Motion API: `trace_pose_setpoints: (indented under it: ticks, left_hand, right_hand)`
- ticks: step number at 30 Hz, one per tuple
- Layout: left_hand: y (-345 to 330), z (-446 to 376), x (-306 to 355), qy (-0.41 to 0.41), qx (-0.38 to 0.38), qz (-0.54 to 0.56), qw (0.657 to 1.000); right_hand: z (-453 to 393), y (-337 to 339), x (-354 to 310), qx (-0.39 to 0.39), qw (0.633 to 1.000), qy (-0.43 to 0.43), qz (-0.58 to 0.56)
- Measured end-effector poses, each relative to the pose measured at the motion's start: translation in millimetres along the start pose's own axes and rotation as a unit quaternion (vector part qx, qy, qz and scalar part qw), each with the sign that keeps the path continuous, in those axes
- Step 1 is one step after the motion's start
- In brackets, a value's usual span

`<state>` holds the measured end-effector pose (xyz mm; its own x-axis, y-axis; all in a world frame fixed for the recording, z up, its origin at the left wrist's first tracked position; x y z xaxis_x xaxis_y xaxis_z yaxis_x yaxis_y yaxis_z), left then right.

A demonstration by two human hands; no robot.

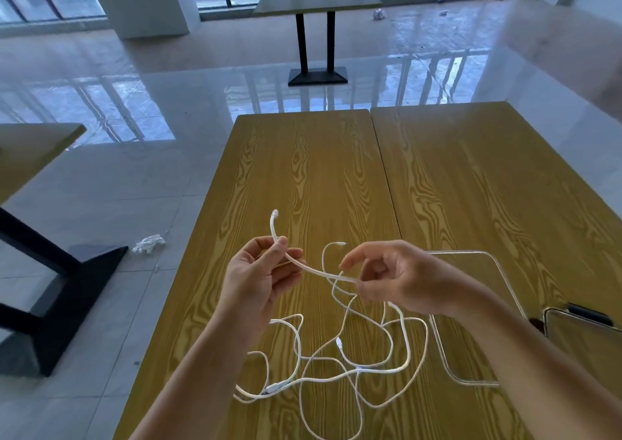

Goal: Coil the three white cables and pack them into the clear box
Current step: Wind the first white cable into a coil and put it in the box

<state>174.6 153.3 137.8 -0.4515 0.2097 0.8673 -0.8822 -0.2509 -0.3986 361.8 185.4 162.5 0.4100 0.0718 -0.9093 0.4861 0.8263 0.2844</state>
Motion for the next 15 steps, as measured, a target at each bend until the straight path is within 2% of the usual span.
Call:
trace_pose_setpoints:
  ticks: [3, 7, 10, 12, 14, 15]
  left_hand:
    - [-12.1, 1.7, 2.0, -0.001, -0.025, -0.014, 1.000]
    - [-14.4, 1.9, 1.9, 0.003, -0.042, -0.066, 0.997]
    - [-0.3, 1.4, 7.8, -0.038, 0.003, -0.138, 0.990]
    - [9.0, 2.7, 16.4, -0.095, 0.037, -0.224, 0.969]
    - [5.7, 2.9, 20.8, -0.131, 0.024, -0.306, 0.943]
    - [-0.9, 1.7, 19.1, -0.136, -0.010, -0.322, 0.937]
  right_hand:
    - [-11.7, -16.1, -6.9, 0.001, 1.000, -0.003, 0.030]
    - [-15.0, -14.6, -26.6, 0.079, 0.994, 0.046, 0.067]
    - [-8.6, -4.4, -36.0, 0.116, 0.990, 0.074, 0.024]
    - [-4.0, 3.1, -37.9, 0.131, 0.988, 0.083, -0.029]
    - [-1.5, 7.5, -36.9, 0.133, 0.982, 0.089, -0.098]
    - [-0.8, 8.3, -36.3, 0.130, 0.980, 0.090, -0.124]
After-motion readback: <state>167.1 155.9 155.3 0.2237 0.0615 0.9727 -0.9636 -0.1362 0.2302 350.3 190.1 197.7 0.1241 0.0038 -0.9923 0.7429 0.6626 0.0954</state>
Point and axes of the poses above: each hand's wrist, its own z-axis away from the middle knuckle, its own y-axis out of the back of the hand, x = y × z, the point moved 9 cm from there along -z, towards the middle knuckle, and after that the axes turned 9 degrees about -x, right-handed, at the moved point
